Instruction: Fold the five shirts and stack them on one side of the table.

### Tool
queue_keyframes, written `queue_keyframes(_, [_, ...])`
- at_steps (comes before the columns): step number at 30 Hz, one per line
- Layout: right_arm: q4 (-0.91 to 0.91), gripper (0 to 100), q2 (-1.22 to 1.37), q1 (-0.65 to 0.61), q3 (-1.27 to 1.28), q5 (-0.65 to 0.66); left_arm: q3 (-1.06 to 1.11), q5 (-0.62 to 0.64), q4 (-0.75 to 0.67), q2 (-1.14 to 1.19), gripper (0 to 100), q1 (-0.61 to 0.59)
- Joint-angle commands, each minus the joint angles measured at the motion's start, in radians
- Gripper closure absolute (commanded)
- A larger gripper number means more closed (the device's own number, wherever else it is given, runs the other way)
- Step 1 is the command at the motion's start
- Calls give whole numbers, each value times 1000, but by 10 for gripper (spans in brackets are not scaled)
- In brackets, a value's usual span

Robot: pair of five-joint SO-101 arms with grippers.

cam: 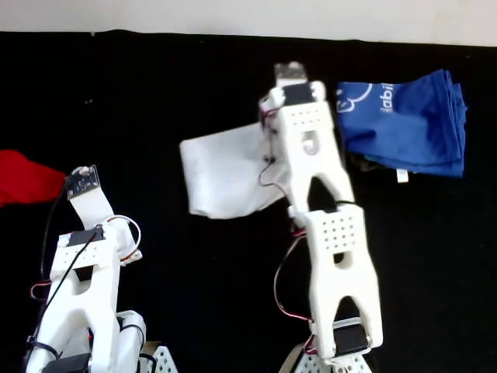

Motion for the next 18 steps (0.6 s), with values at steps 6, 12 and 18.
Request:
queue_keyframes(6, [13,992,-406,128,-48,158,2,-2,-25,1,991,-5])
queue_keyframes(12, [10,992,-564,225,-48,242,2,-2,-25,1,991,-5])
queue_keyframes(18, [-13,992,-570,394,-44,324,2,-2,-25,1,991,-5])
